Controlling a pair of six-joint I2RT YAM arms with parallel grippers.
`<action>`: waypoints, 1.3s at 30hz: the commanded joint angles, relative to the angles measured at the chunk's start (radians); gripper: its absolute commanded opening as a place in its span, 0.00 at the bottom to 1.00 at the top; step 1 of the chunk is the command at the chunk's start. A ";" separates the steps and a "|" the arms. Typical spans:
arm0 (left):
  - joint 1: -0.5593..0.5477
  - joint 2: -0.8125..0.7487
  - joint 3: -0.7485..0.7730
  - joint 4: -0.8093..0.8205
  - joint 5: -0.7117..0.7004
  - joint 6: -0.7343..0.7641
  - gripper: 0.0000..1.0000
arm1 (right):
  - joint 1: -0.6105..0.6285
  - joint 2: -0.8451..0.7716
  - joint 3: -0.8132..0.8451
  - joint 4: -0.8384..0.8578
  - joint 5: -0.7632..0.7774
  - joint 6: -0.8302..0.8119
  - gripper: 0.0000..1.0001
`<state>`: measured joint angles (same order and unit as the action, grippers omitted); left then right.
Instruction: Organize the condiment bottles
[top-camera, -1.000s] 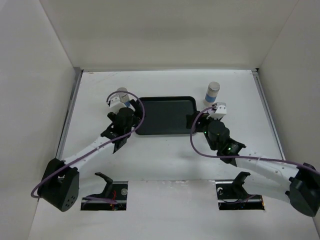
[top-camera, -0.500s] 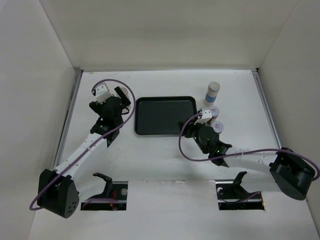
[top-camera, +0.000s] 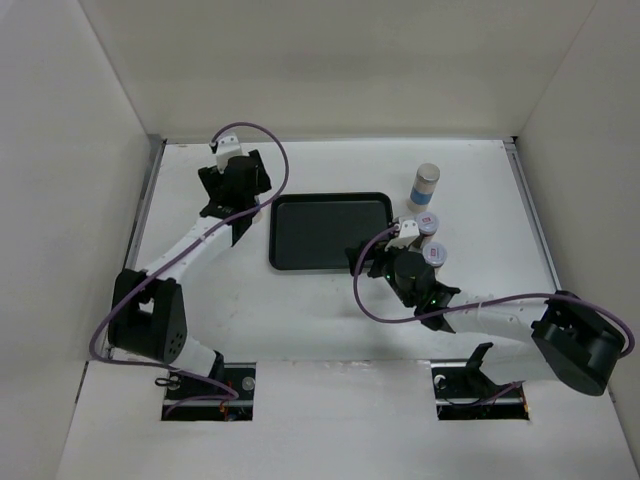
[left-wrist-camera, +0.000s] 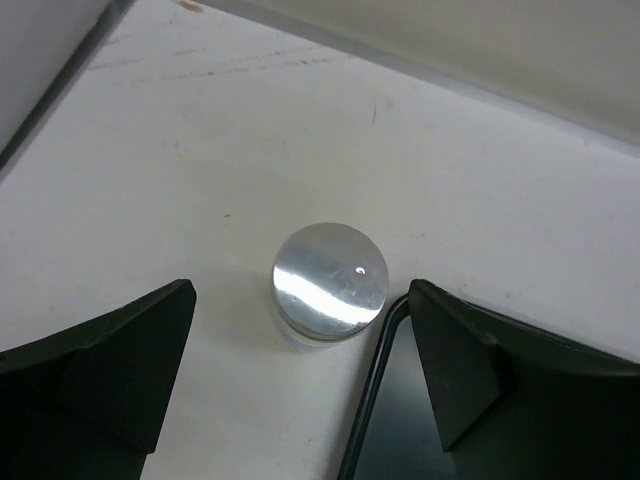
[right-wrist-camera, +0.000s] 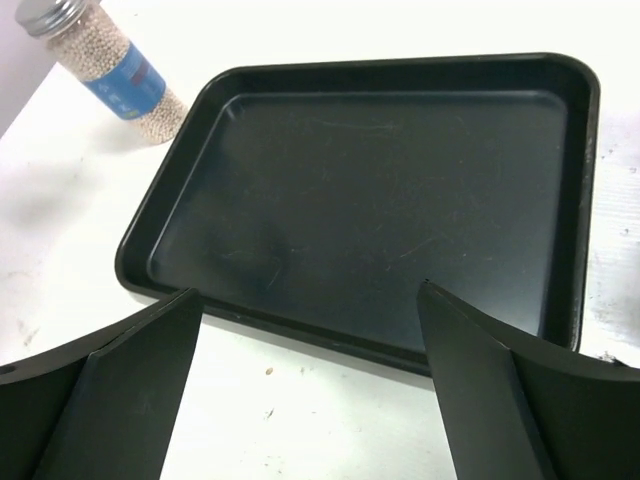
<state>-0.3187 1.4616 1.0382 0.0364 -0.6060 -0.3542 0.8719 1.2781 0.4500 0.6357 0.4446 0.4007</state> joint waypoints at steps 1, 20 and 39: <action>0.007 0.040 0.091 -0.052 0.083 0.024 0.90 | 0.005 0.003 0.041 0.042 -0.033 0.012 0.96; 0.022 0.106 0.112 0.014 0.052 -0.026 0.38 | -0.011 -0.025 0.024 0.048 -0.060 0.027 0.94; -0.246 0.081 0.172 0.072 0.072 -0.002 0.38 | -0.106 -0.100 -0.036 0.059 -0.044 0.072 0.93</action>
<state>-0.5621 1.5185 1.1538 0.0265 -0.5392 -0.3485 0.7773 1.2011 0.4213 0.6434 0.3958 0.4500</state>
